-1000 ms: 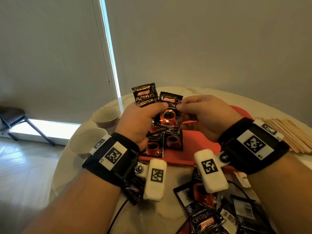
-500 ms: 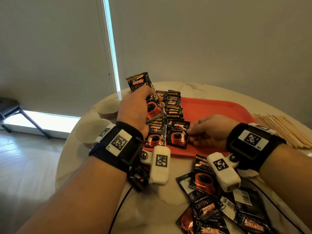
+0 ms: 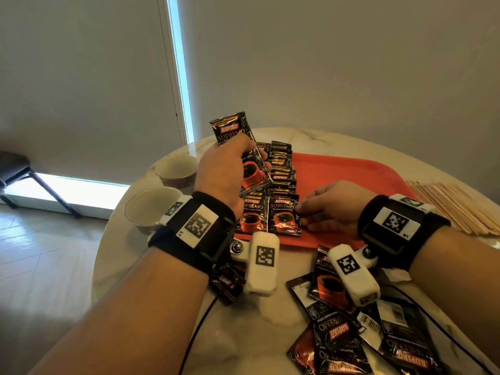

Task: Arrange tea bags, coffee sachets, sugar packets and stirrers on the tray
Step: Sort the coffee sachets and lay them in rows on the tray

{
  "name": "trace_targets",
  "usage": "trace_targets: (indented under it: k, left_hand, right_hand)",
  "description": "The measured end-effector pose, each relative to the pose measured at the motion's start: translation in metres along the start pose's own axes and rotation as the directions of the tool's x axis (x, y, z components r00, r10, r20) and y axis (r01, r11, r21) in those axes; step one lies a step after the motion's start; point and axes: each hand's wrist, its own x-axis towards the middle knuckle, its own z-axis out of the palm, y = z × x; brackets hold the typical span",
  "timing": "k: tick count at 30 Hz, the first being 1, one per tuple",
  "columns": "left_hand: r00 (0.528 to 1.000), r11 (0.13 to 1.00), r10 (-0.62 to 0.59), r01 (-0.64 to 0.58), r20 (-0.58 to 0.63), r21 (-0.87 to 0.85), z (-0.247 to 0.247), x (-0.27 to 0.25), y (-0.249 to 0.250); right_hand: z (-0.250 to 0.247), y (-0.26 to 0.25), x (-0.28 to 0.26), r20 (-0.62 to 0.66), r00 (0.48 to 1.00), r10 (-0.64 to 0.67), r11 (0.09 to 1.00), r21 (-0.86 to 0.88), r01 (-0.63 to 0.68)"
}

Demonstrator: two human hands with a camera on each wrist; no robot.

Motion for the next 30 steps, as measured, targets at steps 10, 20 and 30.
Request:
trace_targets:
  k: [10,20,30]
  left_hand:
    - [1.000,0.999,-0.018,0.018,0.008,0.027,0.002,0.001,-0.004]
    - [0.993,0.989,-0.020,0.002,0.120,0.151,0.005,-0.004,-0.011]
    - [0.998,0.994,-0.009,0.003,0.057,0.111,0.003,-0.002,-0.009]
  right_hand:
    - [-0.004,-0.003,-0.008,-0.085,0.988,-0.130,0.989,0.065,0.135]
    - [0.016,-0.032,-0.025,0.090,0.879,-0.468,0.880,0.137,0.454]
    - [0.012,-0.037,-0.024,0.030,0.887,-0.460,0.875,0.184,0.448]
